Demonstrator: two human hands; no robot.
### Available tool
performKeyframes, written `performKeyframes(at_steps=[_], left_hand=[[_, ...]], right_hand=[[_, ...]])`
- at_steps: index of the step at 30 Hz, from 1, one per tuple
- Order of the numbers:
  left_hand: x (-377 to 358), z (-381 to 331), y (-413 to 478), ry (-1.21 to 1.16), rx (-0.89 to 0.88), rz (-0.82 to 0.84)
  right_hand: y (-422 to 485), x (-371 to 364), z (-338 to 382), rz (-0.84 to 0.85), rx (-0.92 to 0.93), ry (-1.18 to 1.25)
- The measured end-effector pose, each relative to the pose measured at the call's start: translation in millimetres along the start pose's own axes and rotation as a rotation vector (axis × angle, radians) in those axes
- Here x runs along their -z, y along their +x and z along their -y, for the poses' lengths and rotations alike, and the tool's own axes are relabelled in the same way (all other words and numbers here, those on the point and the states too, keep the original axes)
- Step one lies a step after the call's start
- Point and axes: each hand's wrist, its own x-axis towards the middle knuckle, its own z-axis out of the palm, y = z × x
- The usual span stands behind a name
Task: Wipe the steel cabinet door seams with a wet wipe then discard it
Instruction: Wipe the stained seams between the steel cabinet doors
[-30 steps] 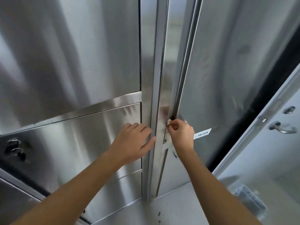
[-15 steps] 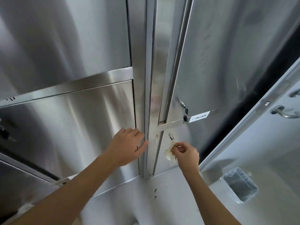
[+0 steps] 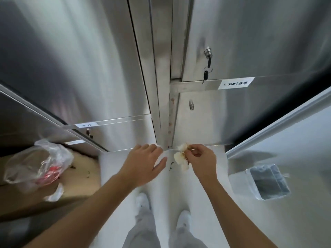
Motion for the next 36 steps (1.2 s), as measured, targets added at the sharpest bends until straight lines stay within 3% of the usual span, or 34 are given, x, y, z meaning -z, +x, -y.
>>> performKeyframes(at_steps=[5, 12, 23, 28, 36], left_hand=[[-54, -2, -28, 0.043, 0.027, 0.100], [-146, 29, -39, 0.103, -0.125, 0.179], [-306, 90, -15, 0.146, -0.118, 0.112], [-346, 122, 15, 0.172, -0.151, 0.011], [-368, 142, 63, 0.254, -0.211, -0.170]], right_hand=[[-10, -12, -51, 0.068, -0.088, -0.006], [6, -56, -132, 0.065, -0.158, 0.003], [84, -142, -258, 0.024, -0.113, 0.073], [135, -165, -281, -0.018, -0.026, 0.123], [209, -180, -266, -0.110, 0.370, 0.108]])
